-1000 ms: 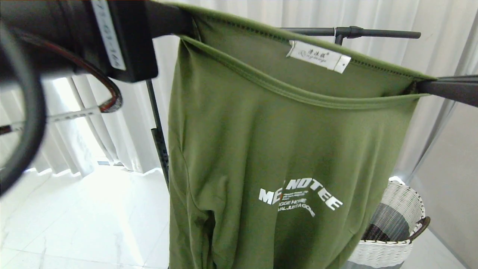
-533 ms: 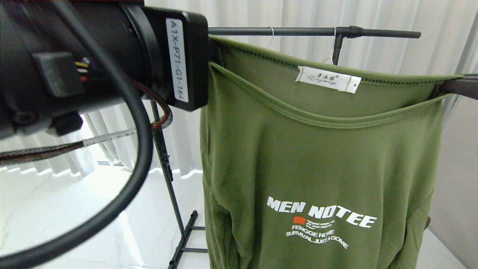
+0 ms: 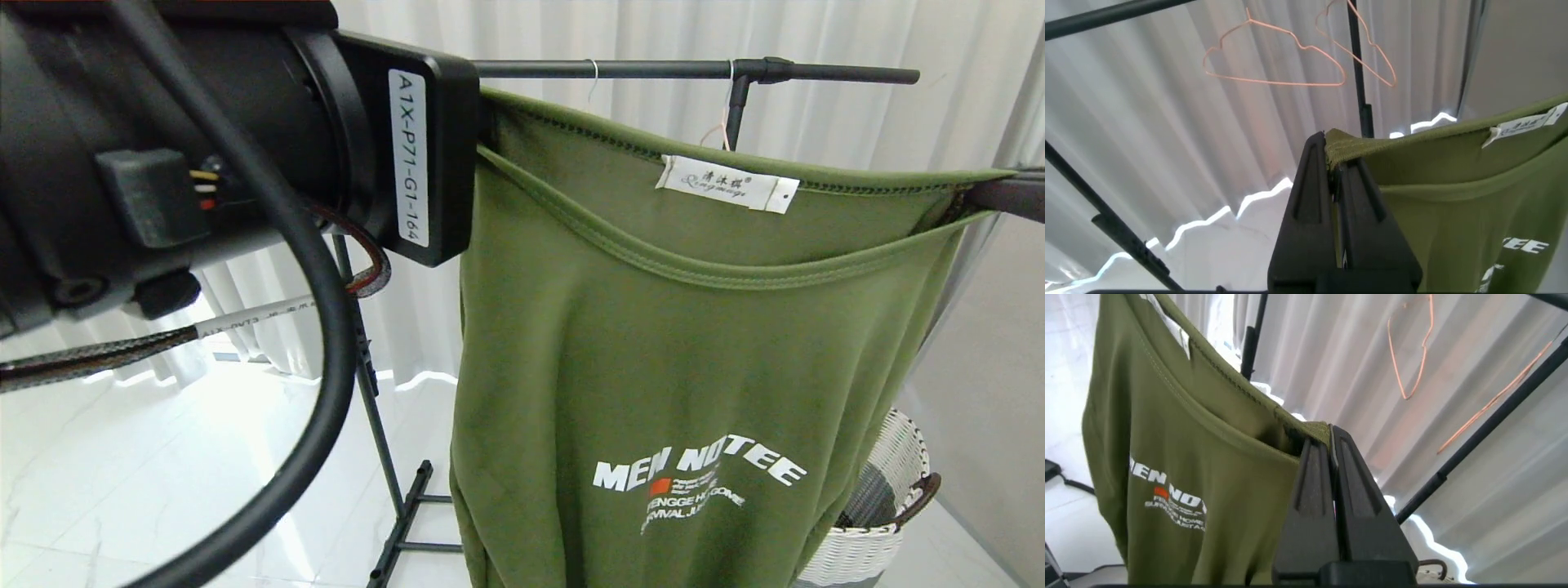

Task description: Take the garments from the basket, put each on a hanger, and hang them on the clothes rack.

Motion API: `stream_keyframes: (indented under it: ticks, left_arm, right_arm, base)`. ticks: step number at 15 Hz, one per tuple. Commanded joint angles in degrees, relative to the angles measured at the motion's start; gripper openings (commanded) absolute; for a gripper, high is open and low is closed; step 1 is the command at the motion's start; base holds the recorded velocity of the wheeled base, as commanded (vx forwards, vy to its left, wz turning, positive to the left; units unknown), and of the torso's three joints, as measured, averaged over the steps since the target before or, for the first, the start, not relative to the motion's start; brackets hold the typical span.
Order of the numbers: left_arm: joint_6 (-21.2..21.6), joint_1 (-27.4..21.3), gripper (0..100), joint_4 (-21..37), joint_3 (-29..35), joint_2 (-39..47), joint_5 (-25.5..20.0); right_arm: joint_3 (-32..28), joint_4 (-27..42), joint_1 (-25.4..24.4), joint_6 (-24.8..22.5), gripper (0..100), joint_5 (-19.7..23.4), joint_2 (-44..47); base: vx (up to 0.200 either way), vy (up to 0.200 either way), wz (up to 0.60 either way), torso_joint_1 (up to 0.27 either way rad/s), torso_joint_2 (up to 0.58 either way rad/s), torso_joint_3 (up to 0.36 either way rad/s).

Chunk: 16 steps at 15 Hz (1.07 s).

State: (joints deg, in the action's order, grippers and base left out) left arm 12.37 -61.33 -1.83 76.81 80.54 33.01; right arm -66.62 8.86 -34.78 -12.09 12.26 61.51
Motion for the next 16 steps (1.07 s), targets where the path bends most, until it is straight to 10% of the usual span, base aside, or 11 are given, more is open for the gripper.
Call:
stream_keyframes:
  ticks: [1, 10, 11, 16]
  left_arm:
    - [0.02, -0.02, 0, -0.02, -0.08, -0.04, 0.03]
    - [1.34, -0.02, 0, -0.02, 0.36, -0.12, 0.03]
    - [1.6, -0.02, 0, -0.02, 0.36, -0.12, 0.03]
    - [1.69, 0.16, 0, -0.11, 0.27, -0.04, 0.91]
  right_arm:
    - [0.0, 0.01, 0.06, -0.04, 0, 0.04, 0.19]
    - [1.06, 0.19, -0.02, 0.14, 0, -0.05, 0.19]
    - [1.06, 0.19, 0.06, 0.14, 100, -0.05, 0.19]
    - [7.73, -0.16, -0.02, -0.12, 100, 0.04, -4.03]
  base:
    - [0.0, 0.0, 0.0, 0.0, 0.0, 0.0]
    - [0.0, 0.0, 0.0, 0.0, 0.0, 0.0]
    - [0.0, 0.0, 0.0, 0.0, 0.0, 0.0]
    - [0.0, 0.0, 0.0, 0.0, 0.0, 0.0]
